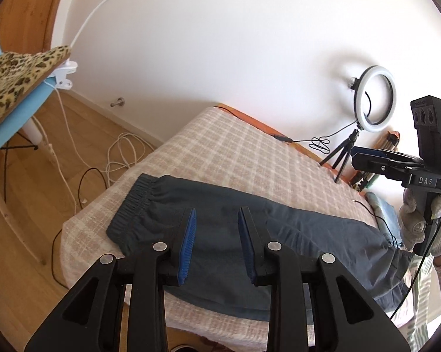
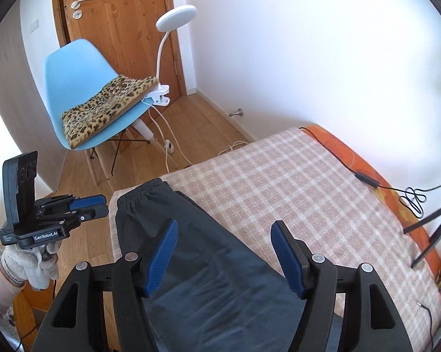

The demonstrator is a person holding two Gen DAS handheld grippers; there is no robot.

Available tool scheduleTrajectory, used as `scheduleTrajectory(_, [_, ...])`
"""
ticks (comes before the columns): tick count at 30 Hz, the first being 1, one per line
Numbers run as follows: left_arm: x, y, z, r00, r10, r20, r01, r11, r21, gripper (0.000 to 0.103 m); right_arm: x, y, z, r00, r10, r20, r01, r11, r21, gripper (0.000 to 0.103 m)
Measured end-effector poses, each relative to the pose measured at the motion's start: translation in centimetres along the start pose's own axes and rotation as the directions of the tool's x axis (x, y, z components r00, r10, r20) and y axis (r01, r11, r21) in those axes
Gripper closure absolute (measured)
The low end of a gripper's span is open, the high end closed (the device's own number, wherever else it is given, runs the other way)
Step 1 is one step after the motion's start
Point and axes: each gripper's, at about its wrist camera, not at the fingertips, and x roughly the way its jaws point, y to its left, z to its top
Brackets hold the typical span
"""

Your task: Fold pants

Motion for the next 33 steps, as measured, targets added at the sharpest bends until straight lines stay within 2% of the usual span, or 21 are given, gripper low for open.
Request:
scheduleTrajectory(8, [0.2,-7.4,1.6,0.990,-0.137,-0.030,0.139,0.984,0.113,0.075,-8.5,-4.9,-4.0,0.993,-0.115,0.033,0.110,0.986,0.126,0.033])
scheduleTrajectory(16, [0.3,-14.1,0.6,0.974,-0.204,-0.102,0.223,0.947,0.231,0.075,-15.7,-8.9,-8.7,0.973,-0.230,0.032,0.218,0.951,0.218,0.033])
scheduleTrajectory(17, [0.3,-14.9,0.3,0.969,-0.216,-0.121,0.240,0.938,0.249,0.073,-16.6,-9.2,-9.3,0.969,-0.243,0.031,0.230,0.946,0.230,0.033])
scheduleTrajectory(18, [0.4,-15.6,-0.1,0.964,-0.226,-0.140,0.256,0.929,0.267,0.061,-17.4,-9.7,-10.1,0.966,-0.256,0.030,0.241,0.939,0.245,0.033])
scheduleTrajectory(20, [0.6,-17.2,-0.8,0.959,-0.228,-0.169,0.272,0.910,0.313,0.052,-19.1,-10.7,-11.8,0.960,-0.278,0.029,0.260,0.927,0.270,0.033])
scheduleTrajectory(25, [1.1,-21.3,-1.8,0.949,-0.212,-0.234,0.296,0.854,0.427,0.052,-21.9,-13.5,-17.3,0.938,-0.347,-0.013,0.329,0.875,0.354,0.031])
scheduleTrajectory(29, [1.6,-24.7,-2.8,0.940,-0.185,-0.286,0.313,0.799,0.513,0.052,-24.7,-16.6,-23.2,0.920,-0.388,-0.053,0.367,0.806,0.465,0.029])
scheduleTrajectory(33, [2.3,-28.2,-3.6,0.928,-0.178,-0.326,0.343,0.748,0.568,0.052,-27.3,-19.8,-28.8,0.900,-0.426,-0.092,0.398,0.716,0.573,0.028])
